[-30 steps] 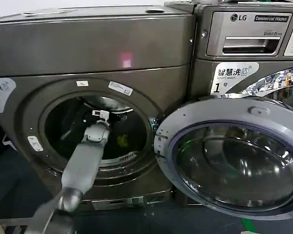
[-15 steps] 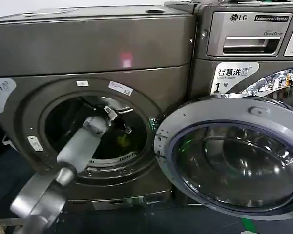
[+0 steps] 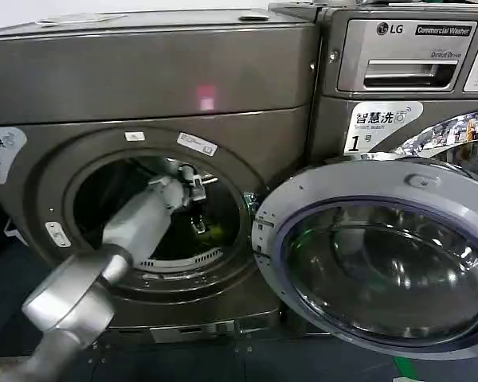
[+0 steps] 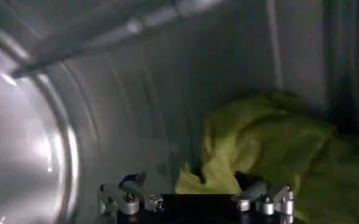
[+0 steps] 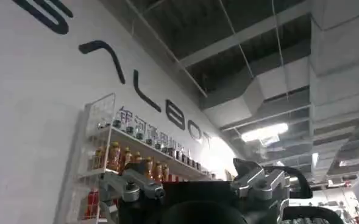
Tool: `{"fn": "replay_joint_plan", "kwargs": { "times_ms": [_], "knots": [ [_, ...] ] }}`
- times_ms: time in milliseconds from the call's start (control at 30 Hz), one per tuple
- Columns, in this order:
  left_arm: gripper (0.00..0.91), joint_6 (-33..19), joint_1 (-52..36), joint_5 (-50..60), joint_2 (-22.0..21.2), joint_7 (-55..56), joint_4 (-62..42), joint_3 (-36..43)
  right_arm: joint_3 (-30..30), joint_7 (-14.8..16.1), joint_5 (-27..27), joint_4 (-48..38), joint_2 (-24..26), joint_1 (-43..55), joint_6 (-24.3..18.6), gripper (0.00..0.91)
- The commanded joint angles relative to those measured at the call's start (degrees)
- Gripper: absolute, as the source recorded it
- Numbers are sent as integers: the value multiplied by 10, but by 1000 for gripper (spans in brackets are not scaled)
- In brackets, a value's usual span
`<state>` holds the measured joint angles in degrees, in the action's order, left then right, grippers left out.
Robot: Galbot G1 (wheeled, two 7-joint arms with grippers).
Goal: Grasp the clothes from the dryer.
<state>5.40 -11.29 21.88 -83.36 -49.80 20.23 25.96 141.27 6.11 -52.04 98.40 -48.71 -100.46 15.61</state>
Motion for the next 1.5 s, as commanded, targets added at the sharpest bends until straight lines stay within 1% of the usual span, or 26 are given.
{"fn": "replay_joint_plan", "kwargs": {
  "times_ms": [33,400,767,800,833,867,900,933,1000,1033,1100,1167,1500],
  "knots": [
    [907,9,-8,100,-27,-27,-20,42,1,0,1,-1,-1,1,-1,907],
    [907,14,21,89,-29,-8,-21,38,-3,0,3,0,-3,4,-1,907],
    [907,7,39,93,-44,-12,-37,33,-4,1,4,0,-5,7,-2,907],
    [728,7,41,96,-44,-17,-36,33,-4,1,4,0,-5,8,-2,907],
    [728,4,42,97,-44,-19,-37,34,-5,1,4,-1,-6,8,-3,907],
    [421,2,42,97,-44,-20,-38,33,-5,1,5,-1,-7,9,-3,907],
    [273,1,42,97,-44,-19,-39,33,-6,1,5,-2,-7,9,-3,907],
    [159,1,42,96,-44,-18,-39,32,-6,1,6,-2,-8,10,-3,907],
    [102,0,41,96,-43,-18,-38,31,-8,2,7,-2,-8,11,-4,907],
    [46,-2,40,95,-43,-18,-37,30,-9,1,8,-1,-8,11,-4,907],
    [34,-4,39,93,-42,-17,-37,28,-10,1,8,-1,-8,12,-4,907],
    [0,-9,38,93,-40,-17,-37,26,-12,1,9,0,-9,12,-4,907],
    [0,-19,35,76,-24,-8,-22,13,-13,0,9,6,-12,11,-4,907]
  ]
}}
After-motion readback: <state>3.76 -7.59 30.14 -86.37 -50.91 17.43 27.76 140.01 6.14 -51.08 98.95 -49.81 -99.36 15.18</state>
